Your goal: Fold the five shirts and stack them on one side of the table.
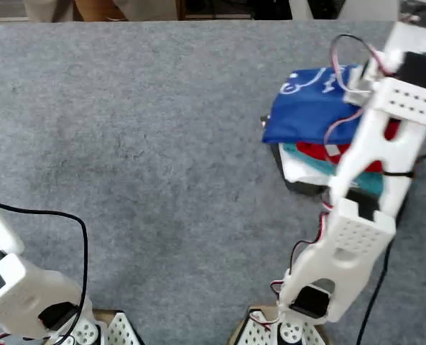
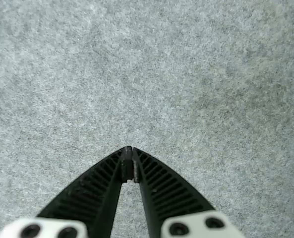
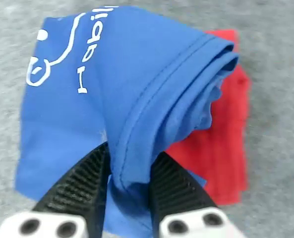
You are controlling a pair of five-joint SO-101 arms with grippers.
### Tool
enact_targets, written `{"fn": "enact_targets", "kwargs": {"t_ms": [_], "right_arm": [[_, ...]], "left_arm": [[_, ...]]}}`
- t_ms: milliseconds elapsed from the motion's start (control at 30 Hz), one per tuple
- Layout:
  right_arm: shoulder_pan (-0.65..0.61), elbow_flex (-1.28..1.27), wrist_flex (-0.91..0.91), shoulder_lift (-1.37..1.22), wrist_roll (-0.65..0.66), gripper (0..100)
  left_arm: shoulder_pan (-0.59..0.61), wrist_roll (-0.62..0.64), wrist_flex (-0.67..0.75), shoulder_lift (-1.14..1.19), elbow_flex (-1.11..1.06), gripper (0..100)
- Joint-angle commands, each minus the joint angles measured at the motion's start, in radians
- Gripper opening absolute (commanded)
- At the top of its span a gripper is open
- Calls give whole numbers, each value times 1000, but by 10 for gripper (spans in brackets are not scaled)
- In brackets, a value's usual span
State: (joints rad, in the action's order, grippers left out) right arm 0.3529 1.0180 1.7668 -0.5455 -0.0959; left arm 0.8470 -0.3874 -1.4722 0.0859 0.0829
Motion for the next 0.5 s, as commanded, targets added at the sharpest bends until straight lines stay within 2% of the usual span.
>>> {"fn": "enact_targets", "kwargs": {"t_ms": [0, 367, 467], "right_arm": [[51, 44, 20, 16, 31, 2], [101, 42, 20, 18, 187, 5], [96, 42, 20, 18, 218, 10]], "left_arm": [[-3, -6, 8, -50, 12, 18], [-3, -6, 5, -50, 14, 18], [-37, -5, 3, -53, 14, 18]]}}
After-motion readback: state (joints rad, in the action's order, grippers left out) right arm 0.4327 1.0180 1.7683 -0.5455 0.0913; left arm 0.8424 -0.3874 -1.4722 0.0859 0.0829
